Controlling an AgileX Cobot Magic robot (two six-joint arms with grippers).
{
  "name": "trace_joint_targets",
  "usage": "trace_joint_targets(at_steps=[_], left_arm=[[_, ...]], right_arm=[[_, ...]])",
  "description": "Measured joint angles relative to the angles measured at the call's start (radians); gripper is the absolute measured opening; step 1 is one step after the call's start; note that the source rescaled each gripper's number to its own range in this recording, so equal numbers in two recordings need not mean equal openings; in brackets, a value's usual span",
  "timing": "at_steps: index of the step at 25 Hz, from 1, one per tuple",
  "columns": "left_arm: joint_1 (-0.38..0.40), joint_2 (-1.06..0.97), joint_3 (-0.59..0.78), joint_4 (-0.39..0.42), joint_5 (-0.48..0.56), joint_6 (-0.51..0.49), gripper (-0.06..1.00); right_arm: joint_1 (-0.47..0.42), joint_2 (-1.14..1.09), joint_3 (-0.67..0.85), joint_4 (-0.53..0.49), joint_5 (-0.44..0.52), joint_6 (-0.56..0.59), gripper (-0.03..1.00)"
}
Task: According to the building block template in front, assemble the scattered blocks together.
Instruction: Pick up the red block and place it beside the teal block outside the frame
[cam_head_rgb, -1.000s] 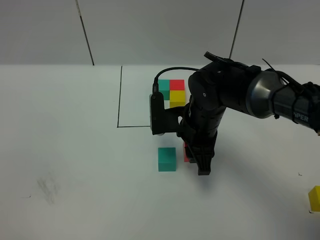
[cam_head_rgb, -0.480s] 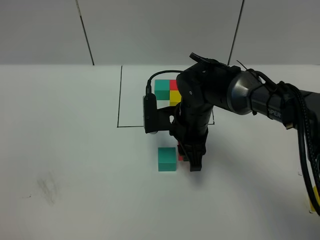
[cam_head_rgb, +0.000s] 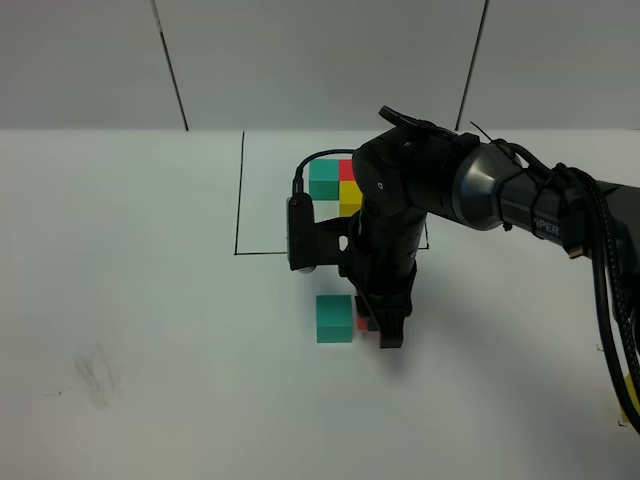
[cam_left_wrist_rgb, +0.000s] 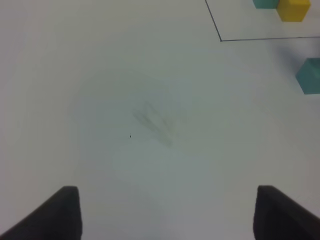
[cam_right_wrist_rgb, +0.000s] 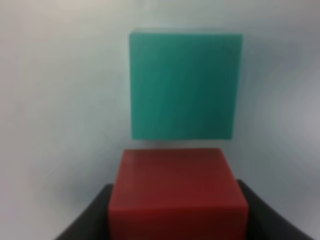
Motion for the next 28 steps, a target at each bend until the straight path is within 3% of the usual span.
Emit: trace_joint_targets(at_steps=[28], left_arm=[[0.000,0.000,0.000,0.000,0.000,0.000,0.53]], right_arm=[[0.000,0.079,-0.003,0.014,-0.076,-0.019,0.01]])
